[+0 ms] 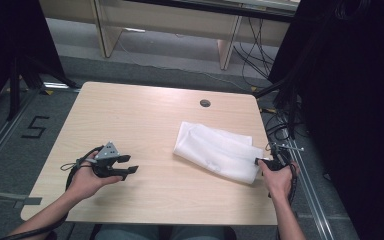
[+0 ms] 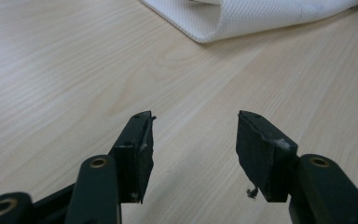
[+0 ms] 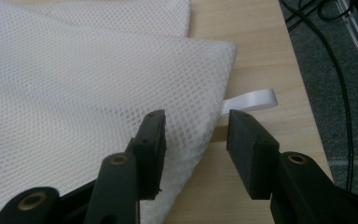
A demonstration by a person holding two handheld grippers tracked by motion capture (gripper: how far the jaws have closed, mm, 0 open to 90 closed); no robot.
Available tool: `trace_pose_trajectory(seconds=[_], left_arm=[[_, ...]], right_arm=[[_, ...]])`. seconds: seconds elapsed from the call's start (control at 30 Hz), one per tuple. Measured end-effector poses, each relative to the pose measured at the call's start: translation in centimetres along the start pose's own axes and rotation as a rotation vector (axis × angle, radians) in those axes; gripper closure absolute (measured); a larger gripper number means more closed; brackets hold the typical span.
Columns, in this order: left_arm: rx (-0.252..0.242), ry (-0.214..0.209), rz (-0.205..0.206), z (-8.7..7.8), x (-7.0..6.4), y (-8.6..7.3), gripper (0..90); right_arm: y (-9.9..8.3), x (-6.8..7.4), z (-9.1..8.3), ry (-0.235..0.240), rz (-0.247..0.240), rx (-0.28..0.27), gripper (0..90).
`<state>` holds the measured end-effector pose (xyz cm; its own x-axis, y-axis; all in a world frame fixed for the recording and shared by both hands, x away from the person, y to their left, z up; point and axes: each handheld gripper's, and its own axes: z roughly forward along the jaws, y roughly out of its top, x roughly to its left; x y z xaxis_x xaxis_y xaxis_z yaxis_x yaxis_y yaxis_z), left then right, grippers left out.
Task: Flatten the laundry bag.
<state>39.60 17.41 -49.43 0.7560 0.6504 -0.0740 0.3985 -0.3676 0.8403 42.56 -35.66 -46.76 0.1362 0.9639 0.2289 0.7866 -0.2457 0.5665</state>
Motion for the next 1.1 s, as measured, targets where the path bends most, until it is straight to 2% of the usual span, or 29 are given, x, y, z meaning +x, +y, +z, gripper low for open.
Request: trace_pose_trajectory(seconds=[0.03, 0.07, 0.13, 0.17, 0.2, 0.23, 0.27, 0.3, 0.4, 0.43, 0.47, 0.53, 0.57, 0.63, 0.73, 0.77, 0.83, 0.87, 0.9, 0.93, 0.97, 1.0, 1.03, 1.1], left_arm=[[0.005, 0.0, 0.001, -0.1, 0.0, 0.0, 46.0], [0.007, 0.005, 0.0, -0.2, 0.0, 0.0, 46.0], [0.004, 0.002, -0.004, -0.3, 0.0, 0.0, 46.0], [-0.006, 0.005, -0.005, -0.4, 0.0, 0.1, 46.0], [-0.006, 0.005, -0.005, -0.4, 0.0, 0.1, 46.0], [-0.01, 0.014, -0.006, -0.5, 0.0, 0.1, 45.9], [-0.01, 0.014, -0.006, -0.5, 0.0, 0.1, 46.0], [-0.008, 0.015, -0.005, -0.5, 0.0, 0.1, 46.0], [-0.001, 0.011, -0.01, -0.5, 0.0, 0.1, 45.9], [0.0, 0.007, -0.013, -0.4, 0.0, 0.1, 45.9], [-0.008, 0.008, -0.003, -0.3, -0.1, -0.1, 45.9], [-0.006, 0.002, -0.001, -0.3, -0.1, -0.1, 45.9], [0.003, 0.001, 0.001, -0.5, -0.1, 0.0, 45.9], [-0.006, 0.009, -0.011, -0.5, -0.2, 0.0, 45.9], [-0.01, 0.012, 0.001, -0.5, -0.1, 0.0, 45.9], [-0.006, 0.007, 0.002, -0.5, 0.0, 0.0, 45.8], [-0.003, 0.008, -0.001, -0.5, -0.1, 0.0, 45.9], [-0.009, 0.013, -0.012, -0.5, -0.2, -0.1, 45.9], [-0.008, 0.012, -0.01, -0.5, -0.2, -0.1, 45.9], [-0.006, 0.017, -0.01, -0.5, -0.2, -0.1, 45.9], [0.004, 0.016, -0.005, -0.6, -0.1, -0.1, 45.9], [-0.001, 0.013, -0.003, -0.5, -0.1, 0.0, 45.9], [-0.001, 0.013, -0.002, -0.6, -0.1, 0.0, 45.9], [-0.007, 0.012, -0.001, -0.5, -0.1, 0.0, 45.9]], right_arm=[[0.3, -1.0, 0.2, 0.009, -0.143, -0.009, 58.6], [0.4, -0.6, -0.1, 0.015, -0.092, 0.03, 59.2], [0.4, -0.4, 0.0, 0.018, -0.082, 0.021, 59.7], [0.4, -0.5, 0.3, 0.008, -0.158, -0.008, 60.1], [0.4, -0.5, 0.3, 0.008, -0.158, -0.008, 60.1], [0.5, -0.6, 0.4, 0.012, -0.207, -0.008, 60.9], [0.5, -0.6, 0.4, 0.012, -0.207, -0.008, 60.9], [0.6, -0.7, 0.8, 0.031, -0.255, -0.029, 63.3], [0.6, -0.4, 0.6, 0.009, -0.227, 0.002, 65.0], [0.6, -0.3, 0.5, 0.005, -0.233, 0.008, 66.3], [0.6, -0.5, 0.7, 0.018, -0.261, -0.007, 66.9], [0.6, -0.3, 0.7, 0.027, -0.26, 0.001, 68.3], [0.6, -0.1, 0.8, 0.002, -0.296, 0.012, 71.2], [0.6, 0.0, 0.8, 0.005, -0.306, 0.017, 72.1], [0.7, 0.5, 0.9, -0.005, -0.324, 0.032, 75.9], [0.8, 0.8, 1.0, -0.017, -0.347, 0.039, 81.0], [0.9, 1.1, 1.0, -0.014, -0.329, 0.051, 82.4], [0.9, 1.1, 1.2, -0.008, -0.36, 0.04, 82.7], [0.9, 1.4, 1.3, -0.024, -0.386, 0.045, 83.4], [0.9, 1.7, 1.3, -0.018, -0.38, 0.049, 83.7], [0.8, 2.1, 1.4, 0.004, -0.346, 0.042, 83.9], [0.9, 2.3, 1.3, -0.009, -0.353, 0.056, 84.1], [0.9, 2.3, 1.4, -0.003, -0.378, 0.051, 84.2], [0.9, 2.4, 1.4, 0.006, -0.392, 0.05, 84.4]])
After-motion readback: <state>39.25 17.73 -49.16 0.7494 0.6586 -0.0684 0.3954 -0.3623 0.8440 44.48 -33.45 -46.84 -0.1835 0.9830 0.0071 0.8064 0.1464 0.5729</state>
